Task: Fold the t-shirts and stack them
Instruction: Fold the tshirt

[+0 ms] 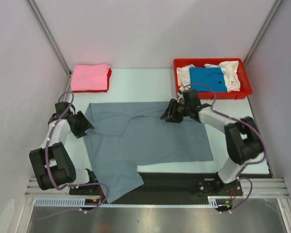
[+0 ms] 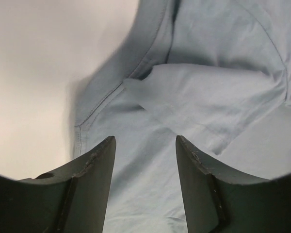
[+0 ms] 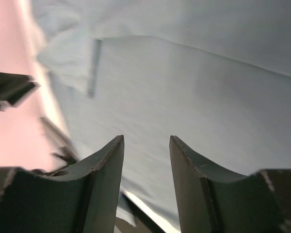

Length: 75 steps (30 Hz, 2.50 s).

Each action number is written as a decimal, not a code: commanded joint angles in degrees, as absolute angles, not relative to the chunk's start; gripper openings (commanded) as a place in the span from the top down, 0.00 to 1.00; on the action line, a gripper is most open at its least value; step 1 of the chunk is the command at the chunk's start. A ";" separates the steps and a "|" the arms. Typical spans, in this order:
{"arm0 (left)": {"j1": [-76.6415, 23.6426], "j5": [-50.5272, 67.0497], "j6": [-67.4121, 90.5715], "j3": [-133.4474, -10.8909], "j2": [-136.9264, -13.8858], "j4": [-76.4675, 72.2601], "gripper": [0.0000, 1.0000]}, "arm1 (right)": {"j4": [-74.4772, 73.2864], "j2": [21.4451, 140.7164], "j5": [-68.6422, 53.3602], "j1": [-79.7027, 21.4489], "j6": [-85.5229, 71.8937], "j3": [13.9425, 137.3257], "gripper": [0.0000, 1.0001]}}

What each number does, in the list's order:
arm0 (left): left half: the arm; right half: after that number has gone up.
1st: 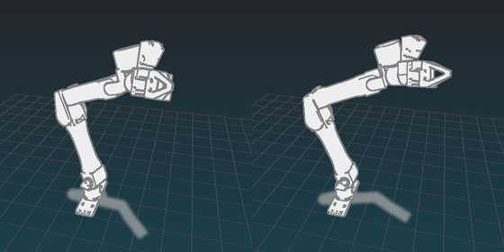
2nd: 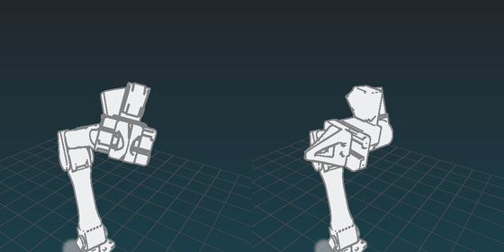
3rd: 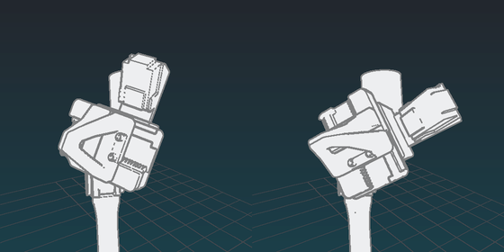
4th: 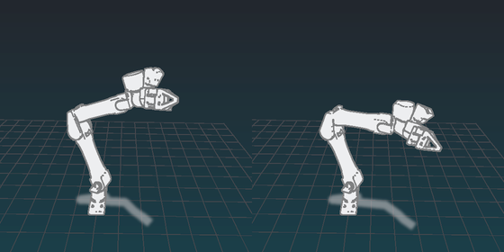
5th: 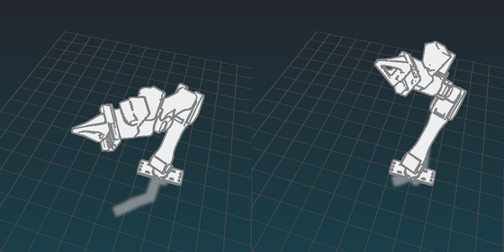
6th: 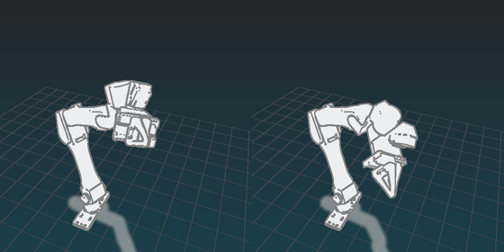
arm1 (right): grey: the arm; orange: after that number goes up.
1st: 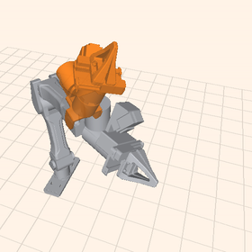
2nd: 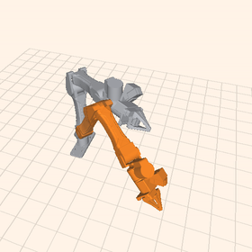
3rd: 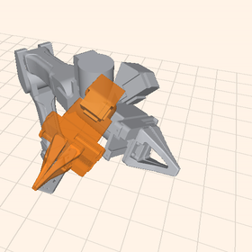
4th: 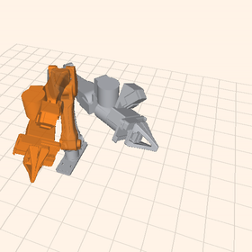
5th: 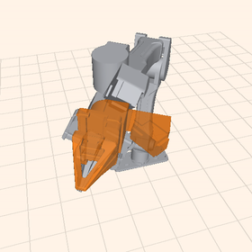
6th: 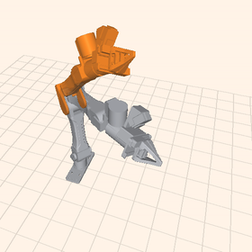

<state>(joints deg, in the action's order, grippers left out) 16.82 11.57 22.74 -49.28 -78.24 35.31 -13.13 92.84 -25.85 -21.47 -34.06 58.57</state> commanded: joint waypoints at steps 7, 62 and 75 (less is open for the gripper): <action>20.39 20.85 25.15 -46.40 -77.69 22.06 0.39 | 15.38 115.91 -32.88 -35.41 -57.46 72.06 0.52; 24.79 24.43 23.03 -42.89 -75.59 25.66 0.39 | -0.53 125.68 -35.77 -46.06 -63.19 85.25 0.98; 24.79 26.89 25.13 -39.82 -73.92 27.07 0.38 | 5.09 123.93 -40.69 -43.16 -64.34 81.48 0.98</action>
